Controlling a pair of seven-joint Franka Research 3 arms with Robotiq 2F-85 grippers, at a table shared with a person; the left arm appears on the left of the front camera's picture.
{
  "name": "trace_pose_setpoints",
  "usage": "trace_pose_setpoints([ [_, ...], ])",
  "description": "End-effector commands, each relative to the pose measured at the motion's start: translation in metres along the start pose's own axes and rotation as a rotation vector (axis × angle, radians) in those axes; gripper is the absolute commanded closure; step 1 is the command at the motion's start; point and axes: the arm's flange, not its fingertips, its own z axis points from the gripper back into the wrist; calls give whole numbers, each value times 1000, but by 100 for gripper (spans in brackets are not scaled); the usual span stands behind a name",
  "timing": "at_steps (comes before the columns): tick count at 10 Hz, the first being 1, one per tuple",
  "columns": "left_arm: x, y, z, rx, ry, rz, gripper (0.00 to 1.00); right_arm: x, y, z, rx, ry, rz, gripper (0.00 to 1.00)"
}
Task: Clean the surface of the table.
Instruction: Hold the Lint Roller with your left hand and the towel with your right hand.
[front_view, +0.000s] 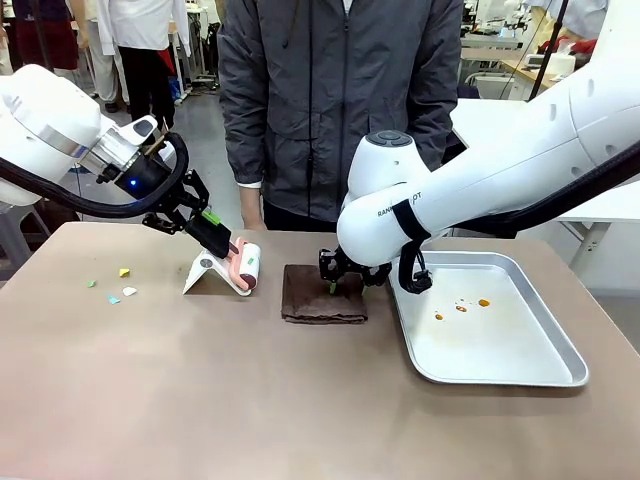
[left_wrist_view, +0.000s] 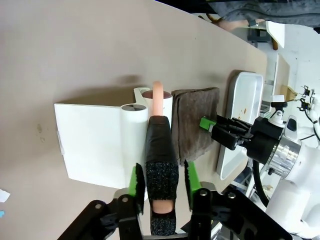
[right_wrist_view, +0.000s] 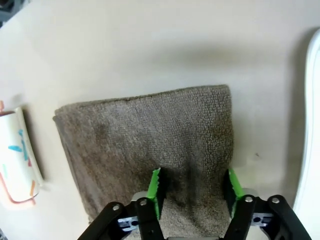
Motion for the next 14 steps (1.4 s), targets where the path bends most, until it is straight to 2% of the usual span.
trace_pose_setpoints([
  [1,3,-1,1,-22,-16,-25,94,0,6,-6,-37,-14,-27,82],
  [2,3,0,1,-22,-15,-27,100,0,6,-7,-35,-10,-28,93],
  [3,3,-1,1,-24,-16,-28,100,0,5,-7,-35,-5,-30,100],
  [10,0,-1,4,-53,-27,-35,100,-1,-5,-6,8,6,-59,100],
  [12,-5,-4,7,-97,-36,-79,100,-4,-25,1,117,24,-106,100],
  [13,-7,-5,10,-140,-17,-110,100,-7,-41,5,204,42,-149,100],
  [14,-10,-8,15,-175,-5,-138,100,-13,-62,14,341,57,-196,100],
])
